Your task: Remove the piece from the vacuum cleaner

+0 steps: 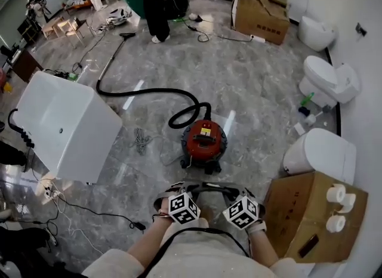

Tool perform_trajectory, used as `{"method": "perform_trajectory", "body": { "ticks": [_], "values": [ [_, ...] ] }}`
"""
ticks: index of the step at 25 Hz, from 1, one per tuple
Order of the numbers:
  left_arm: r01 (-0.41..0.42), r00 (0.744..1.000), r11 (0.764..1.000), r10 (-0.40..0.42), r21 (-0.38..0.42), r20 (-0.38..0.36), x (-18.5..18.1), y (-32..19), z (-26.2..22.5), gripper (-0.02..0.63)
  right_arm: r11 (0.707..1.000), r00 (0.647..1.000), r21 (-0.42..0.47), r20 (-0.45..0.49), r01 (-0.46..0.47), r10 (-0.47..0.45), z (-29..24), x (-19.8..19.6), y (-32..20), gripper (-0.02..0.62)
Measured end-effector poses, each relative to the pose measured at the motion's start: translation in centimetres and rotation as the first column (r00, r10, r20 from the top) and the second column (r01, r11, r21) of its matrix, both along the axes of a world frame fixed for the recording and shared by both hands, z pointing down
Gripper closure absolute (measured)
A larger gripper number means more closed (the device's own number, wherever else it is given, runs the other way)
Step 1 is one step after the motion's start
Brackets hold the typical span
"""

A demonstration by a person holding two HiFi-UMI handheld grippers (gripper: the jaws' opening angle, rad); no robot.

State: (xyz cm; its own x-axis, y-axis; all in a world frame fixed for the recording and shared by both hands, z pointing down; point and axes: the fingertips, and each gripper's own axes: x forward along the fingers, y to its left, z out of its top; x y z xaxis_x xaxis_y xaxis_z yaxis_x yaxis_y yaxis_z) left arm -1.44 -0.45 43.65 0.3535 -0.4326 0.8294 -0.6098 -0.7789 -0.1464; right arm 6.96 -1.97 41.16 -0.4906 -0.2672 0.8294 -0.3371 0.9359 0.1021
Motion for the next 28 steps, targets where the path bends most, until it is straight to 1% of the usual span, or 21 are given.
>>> {"method": "perform_trajectory", "body": {
  "ticks": [5,12,18,22,28],
  "values": [
    [0.002,1.0,1.0,-0.002,-0.008,-0.013,-0.4,-0.4,-1.3,0.571,1.0,1.0,-0.002,0.005,0.019,-0.019,-1.4,-0.3,-0.3,0.566],
    [0.003,0.999,0.999,-0.004,-0.047,-0.037,-0.7,-0.5,-2.8,0.571,0.998,0.999,-0.034,0.015,0.045,-0.044,-3.1,-0.8,-0.4,0.566],
    [-0.005,0.998,0.997,0.001,-0.072,-0.058,-0.9,-0.3,-3.7,0.571,0.998,0.998,-0.018,0.009,0.067,-0.067,-4.2,-1.1,-0.1,0.566],
    [-0.019,0.998,0.997,0.014,-0.077,-0.061,-1.2,-0.5,-4.3,0.571,0.998,0.998,-0.021,0.018,0.064,-0.064,-4.8,-1.4,-0.1,0.566],
    [-0.041,0.998,0.998,0.039,-0.053,-0.045,-1.2,-0.7,-5.2,0.571,0.998,0.998,-0.018,0.03,0.054,-0.053,-5.5,-1.2,-0.1,0.566]
  ]
}}
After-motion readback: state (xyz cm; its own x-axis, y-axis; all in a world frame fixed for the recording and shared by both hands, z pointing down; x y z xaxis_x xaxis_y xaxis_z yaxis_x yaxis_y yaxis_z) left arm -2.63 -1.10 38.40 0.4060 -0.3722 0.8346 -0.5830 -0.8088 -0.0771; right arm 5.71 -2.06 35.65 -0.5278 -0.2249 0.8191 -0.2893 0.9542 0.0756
